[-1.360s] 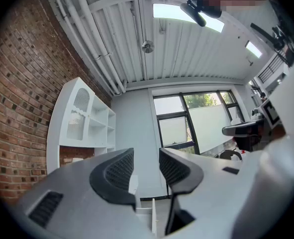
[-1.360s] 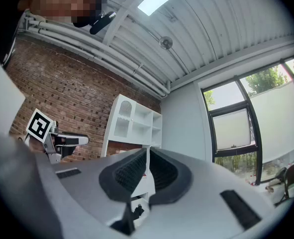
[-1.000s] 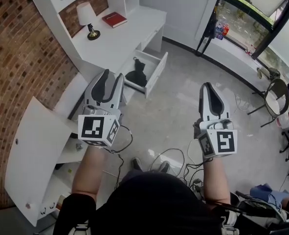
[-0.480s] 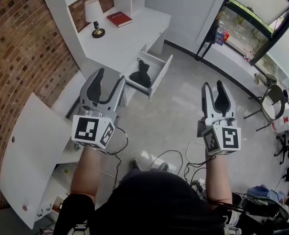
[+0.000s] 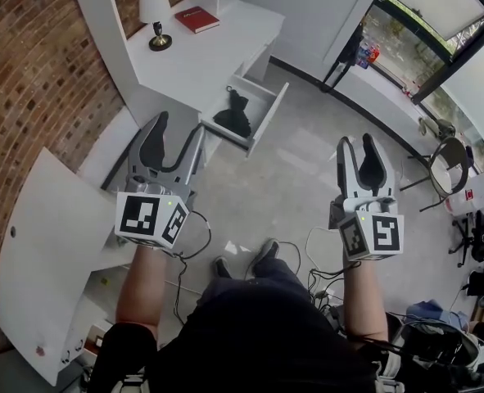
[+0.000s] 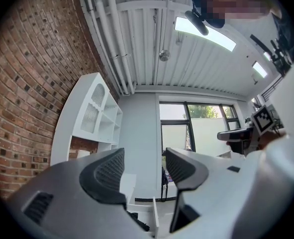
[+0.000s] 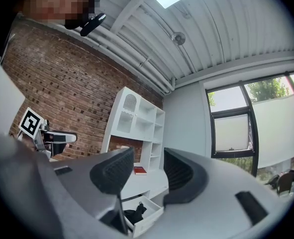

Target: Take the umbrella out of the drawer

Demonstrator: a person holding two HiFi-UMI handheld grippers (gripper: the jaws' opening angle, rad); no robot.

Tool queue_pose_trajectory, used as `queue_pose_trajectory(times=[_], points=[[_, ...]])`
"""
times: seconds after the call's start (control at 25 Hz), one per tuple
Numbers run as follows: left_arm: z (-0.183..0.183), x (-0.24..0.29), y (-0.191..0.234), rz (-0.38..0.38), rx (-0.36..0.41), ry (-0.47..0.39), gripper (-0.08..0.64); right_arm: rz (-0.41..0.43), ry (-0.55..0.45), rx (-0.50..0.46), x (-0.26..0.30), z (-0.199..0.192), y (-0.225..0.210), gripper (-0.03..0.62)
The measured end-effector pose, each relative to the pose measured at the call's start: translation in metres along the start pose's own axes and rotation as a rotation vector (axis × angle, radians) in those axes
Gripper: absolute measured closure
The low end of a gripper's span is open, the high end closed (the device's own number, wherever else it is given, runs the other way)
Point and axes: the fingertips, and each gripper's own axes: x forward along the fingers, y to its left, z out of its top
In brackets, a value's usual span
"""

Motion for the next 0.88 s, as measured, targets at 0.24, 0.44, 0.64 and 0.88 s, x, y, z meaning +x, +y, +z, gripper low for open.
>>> queue_pose_trajectory(times=[0.24,0.44,0.64,0.88], points=[[-0.008,0.019,0.007,0.031,0.018,0.02,0.318,0.02,-0.011,0.04,0.025,-0.021,-0.011,0.42],[-0.011,0.05,0.007,0.062,0.068,0.045,0.318,0.05,-0.04,0.094,0.062,-0.031,-0.03,0.422],[-0.018,0.1,0.004,0.089,0.083,0.068,0.318,0.075,-0.045,0.135,0.104,-0.049,-0.069,0.425],[-0.032,0.162,-0.007,0.122,0.079,0.096,0.318,0.096,-0.053,0.184,0.15,-0.069,-0.12,0.428]])
